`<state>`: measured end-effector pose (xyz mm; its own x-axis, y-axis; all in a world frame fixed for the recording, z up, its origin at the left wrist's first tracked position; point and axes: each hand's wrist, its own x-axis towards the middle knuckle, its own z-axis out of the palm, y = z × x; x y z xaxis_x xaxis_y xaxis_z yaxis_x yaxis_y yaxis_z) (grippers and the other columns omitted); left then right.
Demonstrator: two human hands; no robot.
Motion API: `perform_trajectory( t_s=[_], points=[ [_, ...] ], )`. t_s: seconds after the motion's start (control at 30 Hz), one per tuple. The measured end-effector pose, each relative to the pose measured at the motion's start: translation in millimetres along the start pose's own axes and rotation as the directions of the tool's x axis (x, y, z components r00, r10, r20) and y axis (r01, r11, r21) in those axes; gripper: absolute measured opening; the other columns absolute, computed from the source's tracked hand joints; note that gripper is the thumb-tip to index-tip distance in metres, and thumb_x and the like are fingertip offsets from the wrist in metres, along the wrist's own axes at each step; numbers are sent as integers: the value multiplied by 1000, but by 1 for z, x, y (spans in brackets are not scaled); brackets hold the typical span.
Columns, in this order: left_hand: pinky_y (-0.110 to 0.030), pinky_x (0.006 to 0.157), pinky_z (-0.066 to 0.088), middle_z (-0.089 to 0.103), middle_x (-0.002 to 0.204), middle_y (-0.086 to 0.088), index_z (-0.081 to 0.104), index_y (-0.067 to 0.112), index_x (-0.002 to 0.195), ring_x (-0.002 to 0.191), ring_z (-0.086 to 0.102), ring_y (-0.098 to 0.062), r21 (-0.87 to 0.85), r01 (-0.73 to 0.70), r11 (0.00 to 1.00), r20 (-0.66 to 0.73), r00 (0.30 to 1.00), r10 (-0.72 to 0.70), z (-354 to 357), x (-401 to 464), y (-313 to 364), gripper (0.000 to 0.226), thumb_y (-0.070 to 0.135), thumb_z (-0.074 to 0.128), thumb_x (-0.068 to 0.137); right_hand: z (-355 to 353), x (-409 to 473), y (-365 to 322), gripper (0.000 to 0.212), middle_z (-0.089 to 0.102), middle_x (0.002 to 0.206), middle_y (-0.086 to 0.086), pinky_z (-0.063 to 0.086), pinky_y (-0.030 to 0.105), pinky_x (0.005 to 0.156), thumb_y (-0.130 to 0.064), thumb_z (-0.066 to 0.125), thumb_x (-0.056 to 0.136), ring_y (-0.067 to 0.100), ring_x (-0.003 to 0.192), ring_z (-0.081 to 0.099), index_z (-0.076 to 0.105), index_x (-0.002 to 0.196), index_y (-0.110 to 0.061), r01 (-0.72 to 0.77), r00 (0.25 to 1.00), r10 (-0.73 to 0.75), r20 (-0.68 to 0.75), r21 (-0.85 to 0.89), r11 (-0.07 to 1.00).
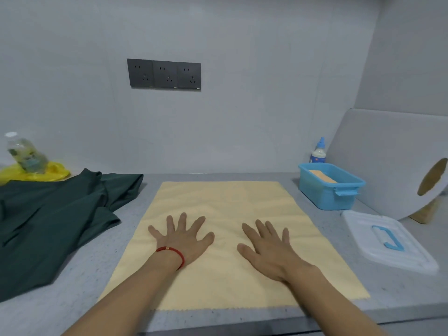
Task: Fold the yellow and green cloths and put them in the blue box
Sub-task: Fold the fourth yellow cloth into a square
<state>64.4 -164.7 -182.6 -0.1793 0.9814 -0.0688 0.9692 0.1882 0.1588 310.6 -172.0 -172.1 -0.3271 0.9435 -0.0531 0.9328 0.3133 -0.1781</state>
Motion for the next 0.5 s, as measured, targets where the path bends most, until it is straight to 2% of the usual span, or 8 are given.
perform_trajectory(
  t_s=[0.03,0.1,0.13,0.2,0.27,0.33,0.4,0.5],
  points=[
    [-75,109,-8,0,170,6,10,58,153,155,-8,-30,0,1,1000,-12,1000,-1,-4,-6,1,73,82,15,84,-4,-5,-1,70,-2,171,4,-12,63,120,-69,21,100,27,157,-11,9,162,-38,47,999,-47,-17,3,999],
    [-73,112,0,20,165,2,29,48,151,154,7,-27,58,-51,997,-153,986,60,-16,-19,6,60,69,24,95,-9,-19,0,69,10,169,3,-7,63,120,-74,22,95,24,156,-3,22,156,-41,145,987,-145,-65,-14,989],
    [-69,115,4,31,159,3,37,43,148,151,16,-24,83,-107,991,-262,957,126,-21,-28,9,53,61,27,99,-12,-29,1,73,14,167,2,-2,63,120,-81,22,90,20,155,2,25,153,-43,190,980,-190,-65,-15,982],
    [-57,118,15,47,145,8,49,38,140,142,33,-17,24,-313,949,-413,862,295,-26,-53,17,44,52,32,101,-14,-49,7,92,17,164,-2,7,60,118,-99,24,75,14,151,6,20,151,-48,239,971,-238,25,-24,971],
    [-52,117,19,48,141,10,54,38,134,138,35,-13,-31,-499,866,-366,812,455,-17,-86,25,49,60,31,97,-14,-65,13,114,6,167,-3,5,58,121,-107,32,60,13,153,-2,3,155,-50,257,954,-242,177,-66,964],
    [-57,117,13,36,152,6,42,40,144,143,25,-18,16,-543,839,-177,825,537,2,-117,29,67,74,23,89,-10,-76,15,122,-8,170,-4,-4,55,124,-103,42,61,16,155,-13,-8,157,-48,292,936,-267,229,-85,953],
    [-60,119,6,18,164,2,22,39,155,150,12,-22,84,-518,851,-53,850,523,17,-137,29,79,80,19,87,-8,-87,14,112,-9,170,-7,-6,50,125,-89,53,72,13,155,-14,-5,159,-46,325,931,-313,189,-41,945],
    [-60,118,10,18,163,0,21,35,155,149,14,-23,164,-506,847,-73,850,522,18,-145,24,82,83,19,89,-7,-100,23,92,3,170,-12,1,33,126,-69,59,86,4,155,-2,12,161,-42,354,930,-354,100,21,935]
  ],
)
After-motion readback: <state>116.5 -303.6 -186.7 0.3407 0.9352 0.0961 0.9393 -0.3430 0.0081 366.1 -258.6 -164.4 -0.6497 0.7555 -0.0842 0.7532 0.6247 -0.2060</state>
